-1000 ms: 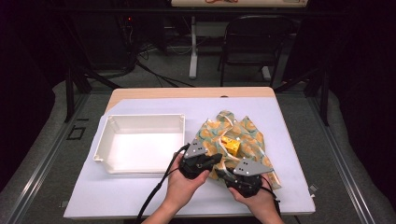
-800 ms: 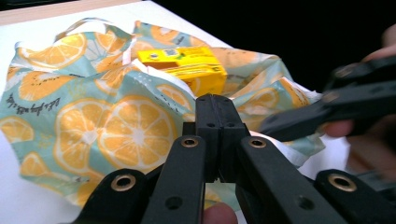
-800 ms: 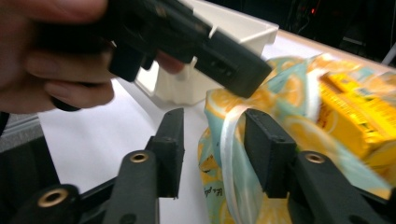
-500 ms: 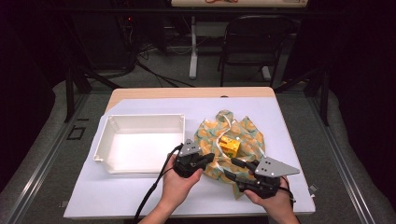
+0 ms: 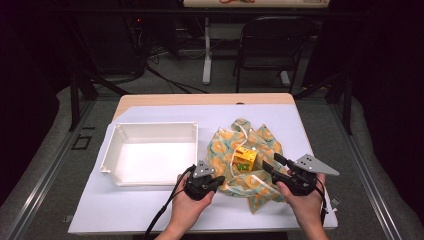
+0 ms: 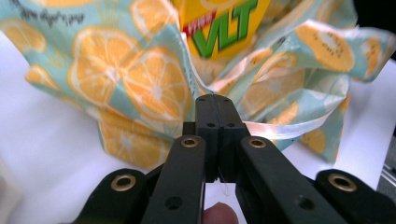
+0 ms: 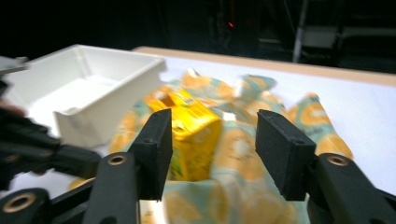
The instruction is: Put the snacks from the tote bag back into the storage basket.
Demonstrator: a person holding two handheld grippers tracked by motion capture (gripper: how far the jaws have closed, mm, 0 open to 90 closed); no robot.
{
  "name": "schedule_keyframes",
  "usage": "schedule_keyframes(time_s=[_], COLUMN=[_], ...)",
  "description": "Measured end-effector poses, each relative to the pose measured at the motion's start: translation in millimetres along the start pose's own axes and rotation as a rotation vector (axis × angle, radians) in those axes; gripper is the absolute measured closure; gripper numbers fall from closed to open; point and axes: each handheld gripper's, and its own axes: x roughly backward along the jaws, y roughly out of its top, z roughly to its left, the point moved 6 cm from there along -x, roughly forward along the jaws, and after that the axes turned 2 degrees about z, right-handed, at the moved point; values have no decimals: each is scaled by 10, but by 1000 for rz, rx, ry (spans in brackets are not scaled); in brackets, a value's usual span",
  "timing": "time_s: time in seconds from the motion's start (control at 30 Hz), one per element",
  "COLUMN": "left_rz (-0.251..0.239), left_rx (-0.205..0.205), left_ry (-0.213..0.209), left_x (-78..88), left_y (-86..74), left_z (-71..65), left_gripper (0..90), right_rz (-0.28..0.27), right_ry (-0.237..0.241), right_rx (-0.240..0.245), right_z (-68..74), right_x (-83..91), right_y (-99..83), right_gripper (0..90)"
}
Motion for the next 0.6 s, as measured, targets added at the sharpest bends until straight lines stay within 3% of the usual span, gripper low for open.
schedule_keyframes(time_s=[0.07, 0.17, 0.23, 0.27, 0.4, 0.6], left_rz=[6, 42, 48, 61, 15, -59], left_rx=[7, -4, 1, -8, 6, -51], left_ry=[21, 14, 31, 21, 18, -2], left_x=[-38, -67, -87, -76, 25, 232], left_y=[-59, -149, -192, -205, -131, 116], left_z=[0, -5, -10, -6, -1, -50], left_gripper=[900, 900, 900, 900, 868, 642], right_rz=[26, 73, 110, 136, 189, 177], right_ry=[-26, -34, -27, -29, -39, -18], right_rx=[-13, -31, -36, -38, -60, -28], right_z=[-46, -80, -82, -91, -141, -103], right_x=[-60, -169, -248, -285, -347, -316], right_y=[-40, -119, -181, -218, -319, -290], right_gripper=[451, 462, 507, 550, 762, 864])
